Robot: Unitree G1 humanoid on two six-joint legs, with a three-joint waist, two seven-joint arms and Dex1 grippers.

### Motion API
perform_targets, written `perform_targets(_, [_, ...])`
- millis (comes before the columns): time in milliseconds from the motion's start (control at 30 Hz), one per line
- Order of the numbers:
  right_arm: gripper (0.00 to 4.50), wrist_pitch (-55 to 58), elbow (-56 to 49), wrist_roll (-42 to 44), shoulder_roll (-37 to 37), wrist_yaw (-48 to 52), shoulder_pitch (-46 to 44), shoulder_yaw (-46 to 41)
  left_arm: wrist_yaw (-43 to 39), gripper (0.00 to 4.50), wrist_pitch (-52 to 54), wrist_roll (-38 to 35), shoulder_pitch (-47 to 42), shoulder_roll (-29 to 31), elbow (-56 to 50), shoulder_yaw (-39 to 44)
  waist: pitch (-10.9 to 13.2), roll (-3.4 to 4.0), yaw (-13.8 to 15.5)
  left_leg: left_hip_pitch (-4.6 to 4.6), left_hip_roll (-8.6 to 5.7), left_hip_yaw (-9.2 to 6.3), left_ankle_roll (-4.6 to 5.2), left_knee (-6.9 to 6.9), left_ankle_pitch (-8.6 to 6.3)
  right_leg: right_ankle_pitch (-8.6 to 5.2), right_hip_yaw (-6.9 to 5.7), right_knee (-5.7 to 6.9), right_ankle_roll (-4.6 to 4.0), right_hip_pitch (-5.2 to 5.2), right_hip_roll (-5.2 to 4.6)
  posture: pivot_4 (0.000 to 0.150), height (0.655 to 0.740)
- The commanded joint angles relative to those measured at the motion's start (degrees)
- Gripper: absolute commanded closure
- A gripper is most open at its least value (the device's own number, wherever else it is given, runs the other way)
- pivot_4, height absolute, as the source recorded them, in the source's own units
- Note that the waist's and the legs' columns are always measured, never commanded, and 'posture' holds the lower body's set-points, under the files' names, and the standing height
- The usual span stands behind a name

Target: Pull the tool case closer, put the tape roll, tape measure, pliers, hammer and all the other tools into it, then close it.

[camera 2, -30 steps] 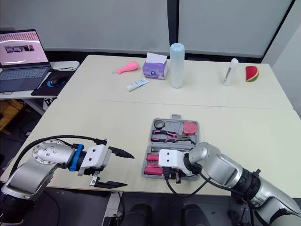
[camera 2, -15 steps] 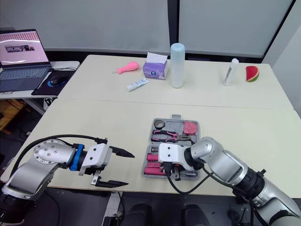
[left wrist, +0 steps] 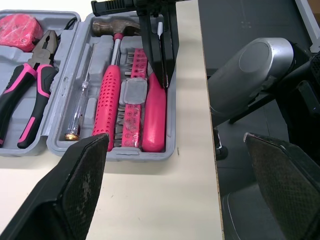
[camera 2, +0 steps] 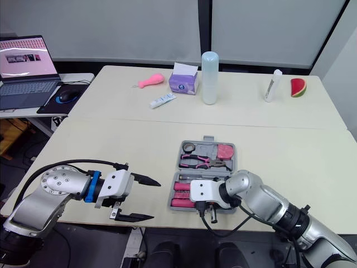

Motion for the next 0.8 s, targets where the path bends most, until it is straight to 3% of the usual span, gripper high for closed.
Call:
perform_targets(33, [4.48,2.2,-9.1,6.9,-0.5,1.1,1.1,-9.1,2.7,0.00,2.6,-3.2,0.6,-1.4,0.2,3.0,0.0,0.00,0.1,-0.04,0.00,0.00,0.00,0.00,0.00,0.00,0.00,-0.01,0.00,-0.02,-0.01,0.150,0.6921])
perform_targets(300, [4.48,-8.0,-12.4,10.9,-8.3,-1.4,14.4,-30.6,11.7,0.00,1.5,-1.1,-2.6,-8.2,8.7,4.9,0.0,-0.09,0.7,-0.12,-0.09,-0.10,0.01,0.02,-0.01,0.00,-0.14,-0.13,0.00,0.08,-0.09,0.150,0.6921])
perform_targets(333, [4.50,-9.2,-11.2,10.2,-9.3,-2.1,16.3,-32.5,12.5,0.18,0.3,-0.4,-3.3,-9.2,10.8,4.9,0.0,-0.11,0.6,-0.12,-0.11,-0.08,0.01,0.03,-0.01,0.00,-0.12,-0.13,0.00,0.08,-0.10,0.150,0.6921])
perform_targets(400, [4.50,-8.5,-8.9,9.5,-10.6,-4.2,19.1,-35.4,13.3,0.58,-1.4,0.7,-4.9,-10.7,15.3,4.5,0.0,-0.11,0.5,-0.11,-0.09,-0.07,0.01,0.03,0.00,0.00,-0.12,-0.10,0.00,0.07,-0.09,0.150,0.6921])
perform_targets(467, [4.50,-8.2,-6.6,8.3,-10.0,-7.5,20.2,-36.8,13.6,1.26,-3.2,2.3,-6.5,-11.6,19.4,3.7,0.0,-0.11,0.2,-0.10,-0.07,-0.07,0.01,0.03,0.01,0.00,-0.12,-0.08,0.00,0.08,-0.06,0.150,0.6921])
perform_targets(800, [4.50,-16.6,8.3,-1.1,-5.9,-15.0,20.1,-31.2,11.6,4.29,-15.2,11.1,-15.8,-16.6,40.6,-3.2,0.0,-0.11,0.1,-0.08,-0.05,0.09,-0.08,0.07,0.06,0.00,-0.03,-0.01,0.00,0.00,-0.02,0.150,0.6921])
